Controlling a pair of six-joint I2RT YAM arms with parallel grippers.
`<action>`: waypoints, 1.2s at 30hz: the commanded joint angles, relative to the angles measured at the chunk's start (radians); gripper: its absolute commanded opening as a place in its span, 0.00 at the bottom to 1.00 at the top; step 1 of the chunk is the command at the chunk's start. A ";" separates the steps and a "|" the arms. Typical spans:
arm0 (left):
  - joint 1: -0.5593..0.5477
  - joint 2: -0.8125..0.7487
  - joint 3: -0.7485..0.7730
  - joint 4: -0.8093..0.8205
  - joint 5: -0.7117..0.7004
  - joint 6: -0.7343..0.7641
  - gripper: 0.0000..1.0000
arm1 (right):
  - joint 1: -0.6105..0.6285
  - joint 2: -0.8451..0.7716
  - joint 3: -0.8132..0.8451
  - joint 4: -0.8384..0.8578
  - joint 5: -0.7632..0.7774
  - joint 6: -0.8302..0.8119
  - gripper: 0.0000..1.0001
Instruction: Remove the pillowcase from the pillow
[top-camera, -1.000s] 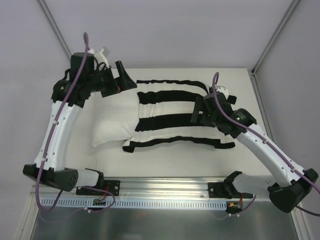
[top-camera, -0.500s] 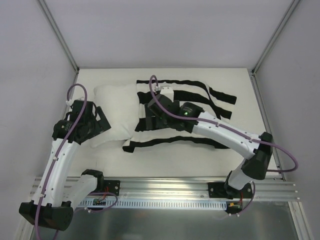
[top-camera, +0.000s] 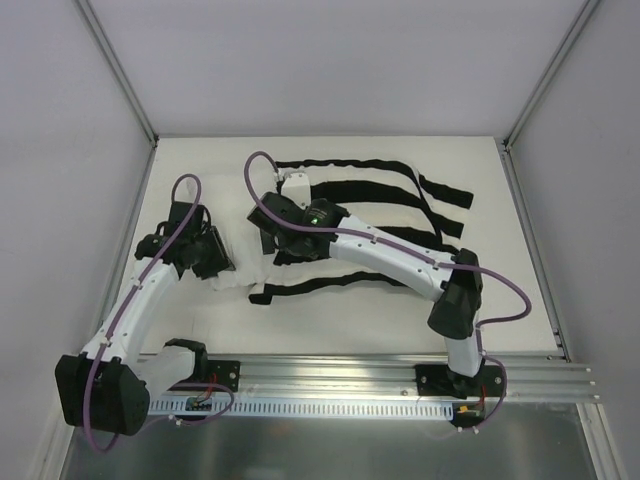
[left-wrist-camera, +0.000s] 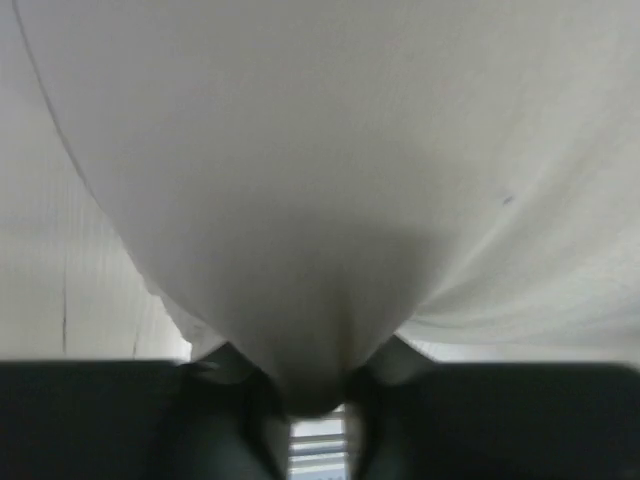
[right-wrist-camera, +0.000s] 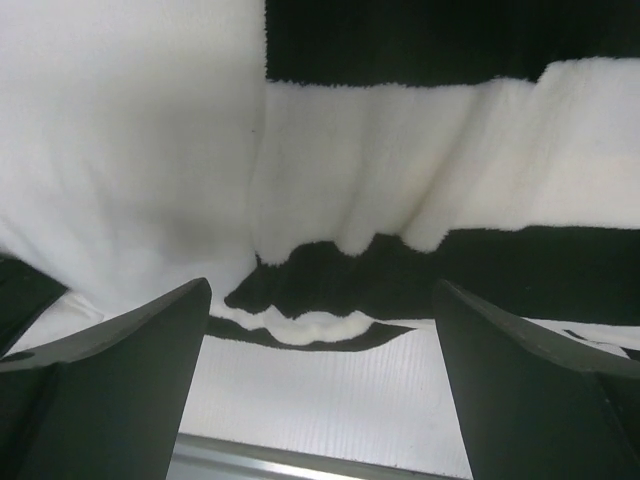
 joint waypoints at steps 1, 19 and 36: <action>0.003 0.037 0.009 0.127 0.214 0.022 0.08 | 0.007 0.055 0.053 -0.070 0.102 0.056 0.97; 0.189 -0.081 0.212 0.042 0.363 -0.031 0.00 | -0.214 -0.299 -0.528 -0.044 0.290 0.026 0.68; 0.212 -0.044 0.410 -0.007 0.429 -0.048 0.00 | -0.145 -0.624 -0.665 0.140 0.154 -0.068 0.92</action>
